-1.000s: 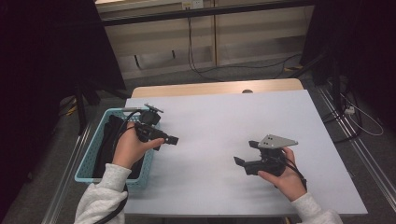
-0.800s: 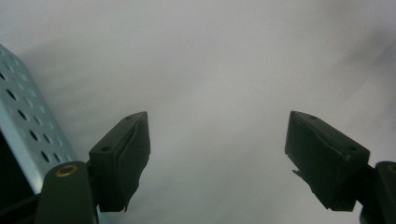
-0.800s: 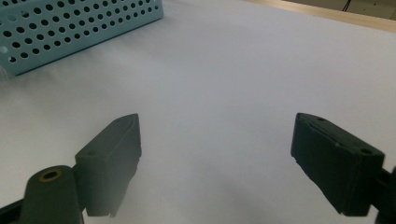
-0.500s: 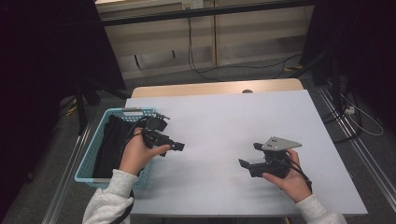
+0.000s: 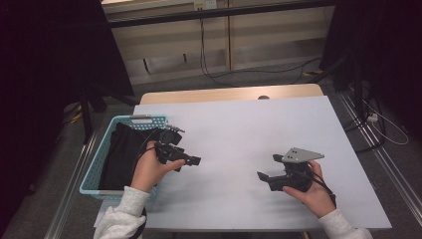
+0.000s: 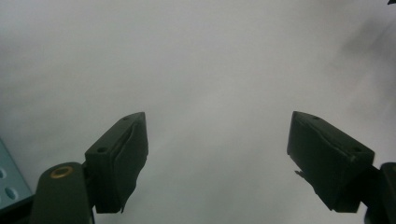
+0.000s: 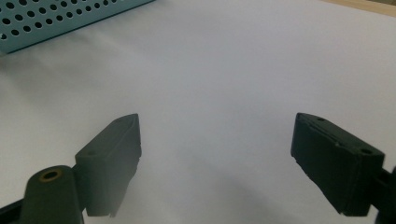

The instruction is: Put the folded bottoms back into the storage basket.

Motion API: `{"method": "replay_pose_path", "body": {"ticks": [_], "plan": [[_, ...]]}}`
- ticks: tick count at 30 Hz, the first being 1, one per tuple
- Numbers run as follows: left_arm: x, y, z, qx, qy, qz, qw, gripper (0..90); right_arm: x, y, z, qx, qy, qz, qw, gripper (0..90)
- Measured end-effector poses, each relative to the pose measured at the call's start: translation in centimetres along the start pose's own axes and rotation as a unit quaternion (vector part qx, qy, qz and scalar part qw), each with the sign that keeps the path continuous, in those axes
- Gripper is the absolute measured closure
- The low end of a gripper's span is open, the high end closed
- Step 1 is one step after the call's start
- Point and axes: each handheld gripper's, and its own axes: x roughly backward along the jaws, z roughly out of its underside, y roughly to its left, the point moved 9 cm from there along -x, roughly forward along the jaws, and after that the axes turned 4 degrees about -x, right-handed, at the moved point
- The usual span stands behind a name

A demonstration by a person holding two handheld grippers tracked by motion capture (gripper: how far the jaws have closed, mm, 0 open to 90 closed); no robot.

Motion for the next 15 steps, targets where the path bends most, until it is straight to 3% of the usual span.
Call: {"method": "replay_pose_path", "body": {"ticks": [15], "plan": [[-0.7, -0.59, 0.94, -0.017, -0.009, 0.005, 0.9998, 18.0, 1.05, -0.27, 0.91, 0.013, 0.012, 0.002, 0.9998, 15.4]]}}
